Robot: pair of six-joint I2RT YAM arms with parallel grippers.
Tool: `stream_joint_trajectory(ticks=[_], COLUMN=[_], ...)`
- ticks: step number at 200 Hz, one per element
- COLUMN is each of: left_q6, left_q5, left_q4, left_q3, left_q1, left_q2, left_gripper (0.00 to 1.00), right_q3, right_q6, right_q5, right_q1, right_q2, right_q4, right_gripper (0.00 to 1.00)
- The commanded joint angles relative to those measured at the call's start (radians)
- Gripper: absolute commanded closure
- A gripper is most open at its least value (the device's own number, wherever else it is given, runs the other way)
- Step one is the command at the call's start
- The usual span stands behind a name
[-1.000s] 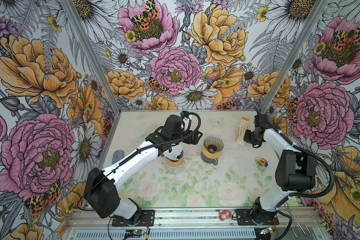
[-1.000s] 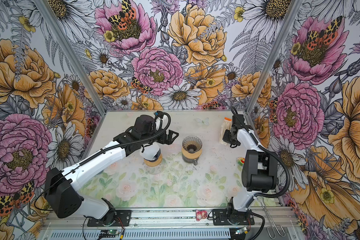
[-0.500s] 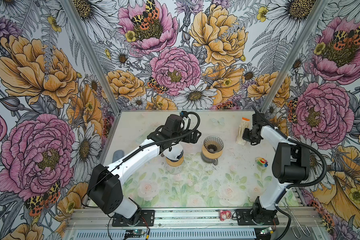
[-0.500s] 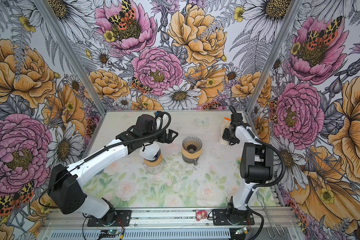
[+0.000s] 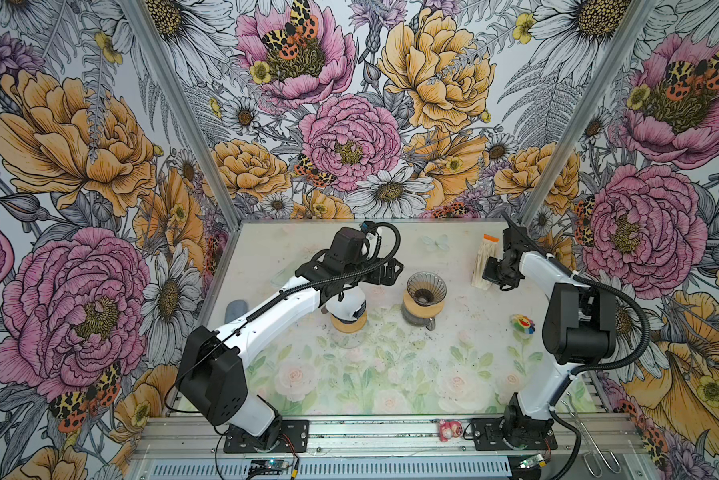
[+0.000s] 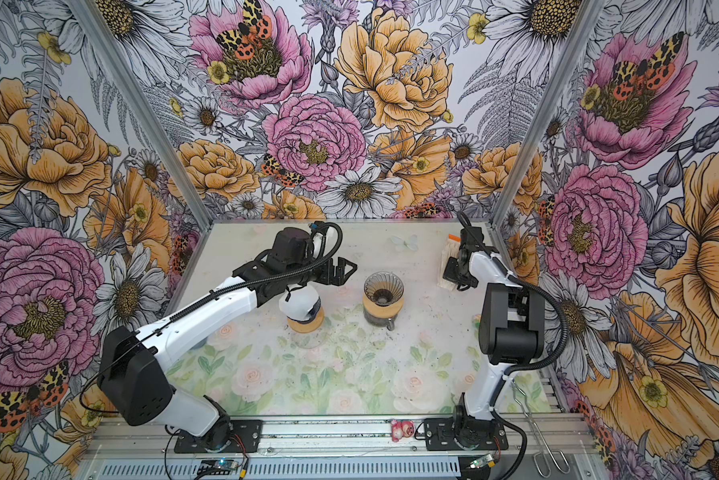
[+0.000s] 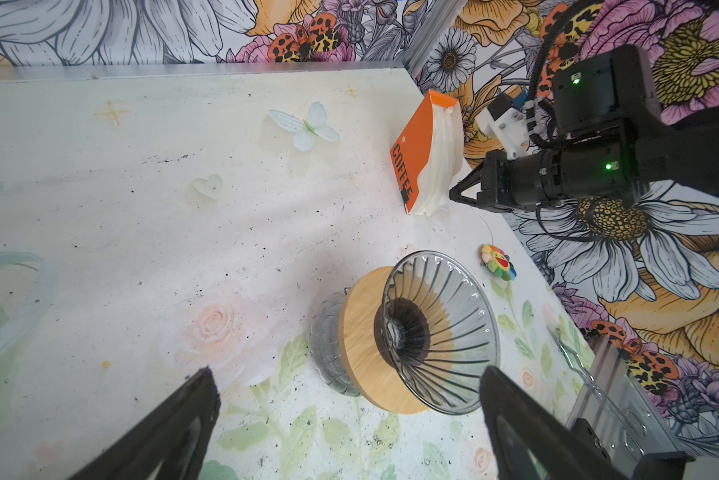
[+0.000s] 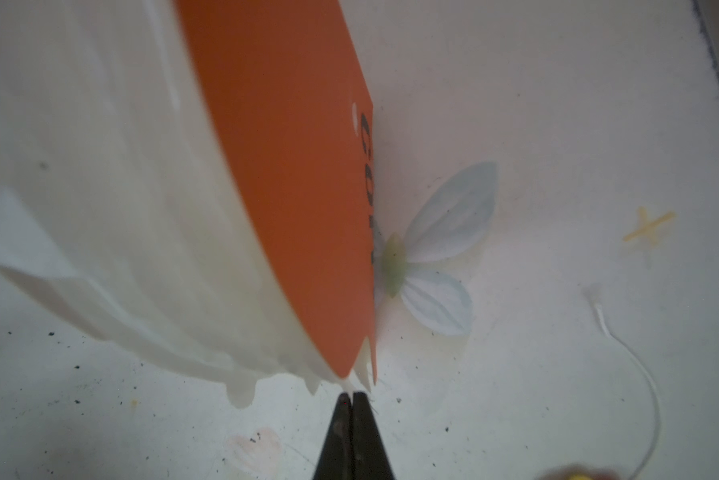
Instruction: Place the coffee filter in the dripper
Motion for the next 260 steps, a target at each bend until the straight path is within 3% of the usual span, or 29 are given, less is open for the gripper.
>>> stream_joint_trajectory(ticks=[1,142,198,260], left_q6=[-0.017,-0.029,-0.028,-0.020], left_q5=[0.019,0.032,0.041,0.043], left_q4=[0.018,0.018,0.019,0.010], left_q3=[0.031,0.048,0.065,0.076], left_q1=[0.011,0.010,0.005,0.006], left_q2=[0.012,0.029,0.046,0.055], left_gripper=[0.01,0.01,0.01,0.01], right_q3=[0.016,-0.004,0.040,0.149], right_q6=[0.001,0.003,-0.003,-0.034], right_q5=[0.005,-0.072,-0.128,-0.121], right_q1=[-0.005,-0.002,0.015,0.066], right_q2=[0.008,-0.133,-0.175,-0.110], right_q4=[0.015,0.008,-0.004,-0.037], right_gripper=[1.00,1.00,0.86,0.76])
